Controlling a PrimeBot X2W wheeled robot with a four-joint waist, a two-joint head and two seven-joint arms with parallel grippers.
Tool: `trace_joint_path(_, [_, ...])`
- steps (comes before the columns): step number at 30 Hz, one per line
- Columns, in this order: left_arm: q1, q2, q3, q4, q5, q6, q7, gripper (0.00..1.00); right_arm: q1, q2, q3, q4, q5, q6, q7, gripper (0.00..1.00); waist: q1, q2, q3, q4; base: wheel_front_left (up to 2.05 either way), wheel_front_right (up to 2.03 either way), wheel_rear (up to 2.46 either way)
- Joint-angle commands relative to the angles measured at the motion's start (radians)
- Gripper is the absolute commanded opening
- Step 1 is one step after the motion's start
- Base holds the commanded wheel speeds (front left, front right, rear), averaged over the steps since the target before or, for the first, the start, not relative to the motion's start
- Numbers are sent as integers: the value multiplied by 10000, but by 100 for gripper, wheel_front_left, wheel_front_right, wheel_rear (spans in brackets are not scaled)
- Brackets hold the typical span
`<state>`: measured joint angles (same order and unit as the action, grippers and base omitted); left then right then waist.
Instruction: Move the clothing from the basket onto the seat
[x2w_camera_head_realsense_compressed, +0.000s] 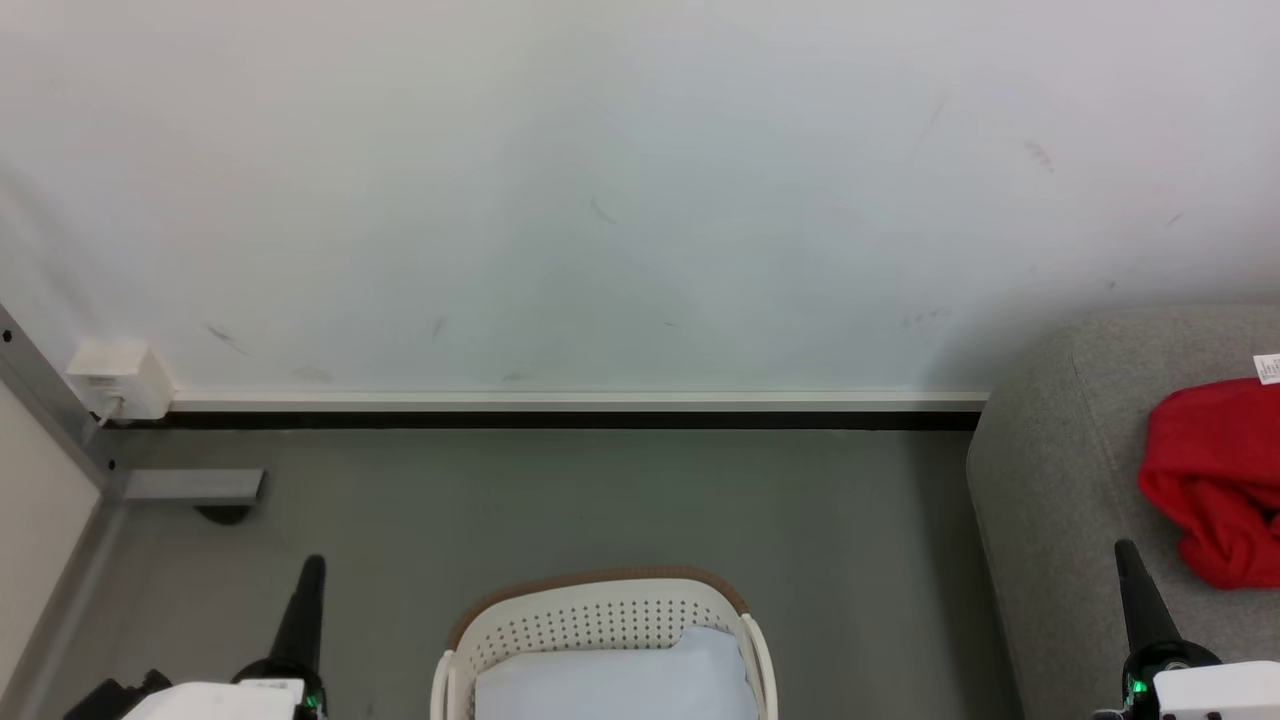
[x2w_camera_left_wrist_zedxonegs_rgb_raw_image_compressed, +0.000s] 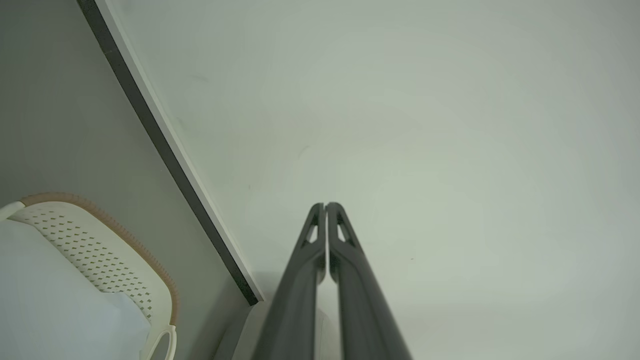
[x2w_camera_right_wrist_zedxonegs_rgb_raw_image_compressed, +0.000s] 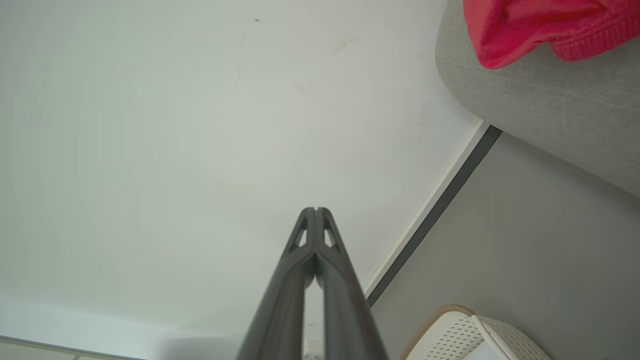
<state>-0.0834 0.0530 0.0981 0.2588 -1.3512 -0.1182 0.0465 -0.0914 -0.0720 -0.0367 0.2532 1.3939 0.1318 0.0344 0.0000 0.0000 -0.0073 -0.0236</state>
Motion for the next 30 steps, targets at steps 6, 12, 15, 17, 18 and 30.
trace_joint_path(6, [-178,24,80,-89,-627,-78,162,0,-182,2,-180,-107,527,-15,167,0,0,0,17,38,0,0,0])
trace_joint_path(12, [-195,15,105,-105,-1065,-82,286,0,-182,32,-292,-108,931,-16,276,0,0,0,34,78,0,0,0])
trace_joint_path(15, [-207,12,114,-110,-1297,-94,346,0,-185,48,-347,-111,1115,-17,359,0,0,0,43,97,0,0,0])
trace_joint_path(17, [-220,10,123,-113,-1469,-103,385,0,-185,58,-388,-112,1243,-17,383,0,0,0,49,111,0,0,0])
trace_joint_path(18, [-226,8,125,-115,-1540,-107,405,0,-183,62,-407,-111,1319,-17,413,0,0,0,52,117,0,0,0])
trace_joint_path(30, [-271,-12,167,-140,-2302,-141,618,0,-201,122,-613,-114,2038,-20,642,0,0,0,87,197,0,0,0])
